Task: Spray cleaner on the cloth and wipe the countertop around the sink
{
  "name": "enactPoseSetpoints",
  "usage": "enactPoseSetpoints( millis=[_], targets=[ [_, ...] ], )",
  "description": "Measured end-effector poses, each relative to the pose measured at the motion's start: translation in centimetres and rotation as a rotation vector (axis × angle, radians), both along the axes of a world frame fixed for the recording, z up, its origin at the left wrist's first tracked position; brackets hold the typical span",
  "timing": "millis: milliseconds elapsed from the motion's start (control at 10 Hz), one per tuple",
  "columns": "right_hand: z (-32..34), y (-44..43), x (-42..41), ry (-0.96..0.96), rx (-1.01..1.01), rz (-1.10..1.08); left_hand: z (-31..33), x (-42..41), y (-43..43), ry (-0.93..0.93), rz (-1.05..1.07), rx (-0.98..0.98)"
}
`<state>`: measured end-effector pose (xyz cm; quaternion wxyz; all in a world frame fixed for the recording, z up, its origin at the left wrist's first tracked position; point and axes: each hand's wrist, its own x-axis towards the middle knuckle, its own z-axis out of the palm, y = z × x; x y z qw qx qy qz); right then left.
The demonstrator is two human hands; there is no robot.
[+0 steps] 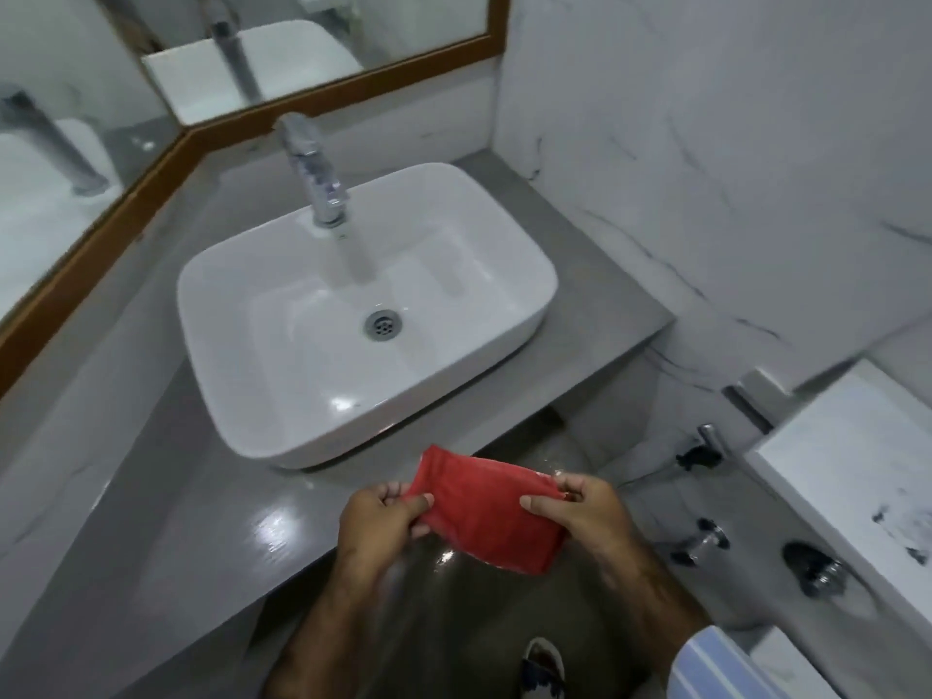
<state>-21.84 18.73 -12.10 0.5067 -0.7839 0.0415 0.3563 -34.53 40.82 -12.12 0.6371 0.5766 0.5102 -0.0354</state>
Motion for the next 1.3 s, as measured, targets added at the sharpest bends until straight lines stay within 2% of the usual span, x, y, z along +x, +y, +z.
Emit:
enactPoseSetpoints(
  millis=[100,300,400,500,600,800,900,1000,1100,1200,1300],
  targets=[
    [2.0,-5.5,2.2,-0.043,-0.001,-0.078,2.2,5.5,-4.0,-0.059,-0.169,0.101],
    [3.9,-14.5,4.6,-0.02,0.023,-0.267,7.8,16.5,-13.5,-0.27,-0.581,0.523],
    [5.0,-18.0,5.7,0.004,0.09,-0.373,9.6,21.6,-18.4,-0.378,-0.782,0.714],
    [5.8,-21.8,7.0,0.058,0.16,-0.511,10.7,26.3,-24.1,-0.505,-0.941,0.822],
    [6.2,-23.9,8.3,0.153,0.278,-0.679,11.3,30.8,-28.8,-0.619,-1.097,0.889],
    [4.3,-26.5,11.1,0.207,0.411,-0.988,8.8,38.4,-37.5,-0.55,-1.462,0.891],
    [2.8,-27.5,12.8,0.249,0.399,-1.057,6.2,40.4,-39.4,-0.49,-1.509,0.851],
    [1.4,-29.0,14.1,0.206,0.287,-0.998,3.5,41.7,-40.8,-0.427,-1.531,0.826],
    [1.0,-30.3,13.6,-0.048,-0.259,-0.632,2.1,41.2,-41.2,-0.269,-1.679,0.844],
    [0.6,-32.2,11.2,-0.284,-0.73,-0.451,1.8,39.5,-40.6,-0.312,-1.677,0.877],
    [0.7,-35.5,8.3,-0.457,-0.97,-0.439,3.1,36.7,-40.0,-0.473,-1.637,0.925]
  ],
)
